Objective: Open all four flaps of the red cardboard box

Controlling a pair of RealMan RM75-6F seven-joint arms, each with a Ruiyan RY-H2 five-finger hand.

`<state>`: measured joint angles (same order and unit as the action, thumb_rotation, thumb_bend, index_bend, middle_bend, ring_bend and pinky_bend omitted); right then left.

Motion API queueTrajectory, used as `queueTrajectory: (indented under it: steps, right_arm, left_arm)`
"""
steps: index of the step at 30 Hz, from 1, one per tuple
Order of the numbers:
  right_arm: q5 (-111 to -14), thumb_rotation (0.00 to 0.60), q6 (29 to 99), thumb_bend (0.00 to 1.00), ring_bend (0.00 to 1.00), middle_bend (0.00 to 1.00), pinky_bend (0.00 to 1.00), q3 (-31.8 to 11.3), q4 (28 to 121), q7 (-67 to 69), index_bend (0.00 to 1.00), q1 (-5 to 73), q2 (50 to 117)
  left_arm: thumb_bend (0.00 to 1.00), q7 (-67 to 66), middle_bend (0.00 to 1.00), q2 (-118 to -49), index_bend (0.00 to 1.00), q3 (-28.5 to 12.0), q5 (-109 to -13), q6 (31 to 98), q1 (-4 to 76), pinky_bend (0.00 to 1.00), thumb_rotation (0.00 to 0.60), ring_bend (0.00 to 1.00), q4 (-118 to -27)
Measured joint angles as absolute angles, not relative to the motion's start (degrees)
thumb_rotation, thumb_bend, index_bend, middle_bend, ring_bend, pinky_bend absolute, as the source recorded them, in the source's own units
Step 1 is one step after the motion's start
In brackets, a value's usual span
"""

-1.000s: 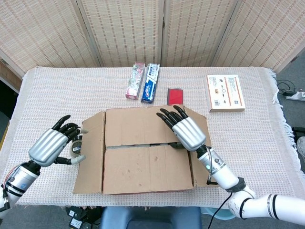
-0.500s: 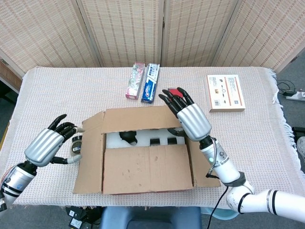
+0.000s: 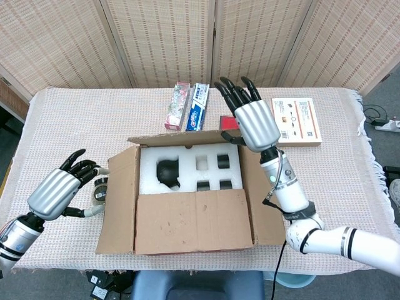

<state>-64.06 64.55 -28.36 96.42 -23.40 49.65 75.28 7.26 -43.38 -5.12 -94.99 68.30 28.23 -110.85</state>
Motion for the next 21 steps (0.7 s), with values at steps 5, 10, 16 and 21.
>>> queueTrajectory:
  steps: [5,10,16,21]
  right_arm:
    - [-59.67,0.6,62.59,0.19,0.2,0.09,0.06,-29.97,90.33,-25.32,0.0,53.6,76.97]
    - [-56.6,0.6,60.62,0.18,0.2,0.09,0.06,-30.7,83.8,-25.75,0.0,56.83,79.02]
    - [-52.24,0.6,59.29,0.18,0.2,0.1,0.06,-30.69,76.27,-27.01,0.0,60.16,81.9]
    - [-53.11,0.6,59.6,0.18,0.2,0.1,0.06,-29.92,77.61,-24.33,0.0,59.3,81.12]
  left_arm:
    - [0.17,9.47,0.32,-43.39,0.31,-4.99,-97.59,69.21,28.39,0.0,0.0,0.24,-110.5]
    - [0.17,11.21,0.32,-43.67,0.32,-4.61,-99.46,70.01,28.46,0.0,0.0,0.24,-110.13]
    - [0.17,12.98,0.32,-43.75,0.3,-3.64,-101.22,70.28,28.37,0.0,0.0,0.25,-109.65]
    - [0.17,14.1,0.32,-44.34,0.29,-3.68,-100.78,69.39,29.04,0.0,0.0,0.25,-109.21]
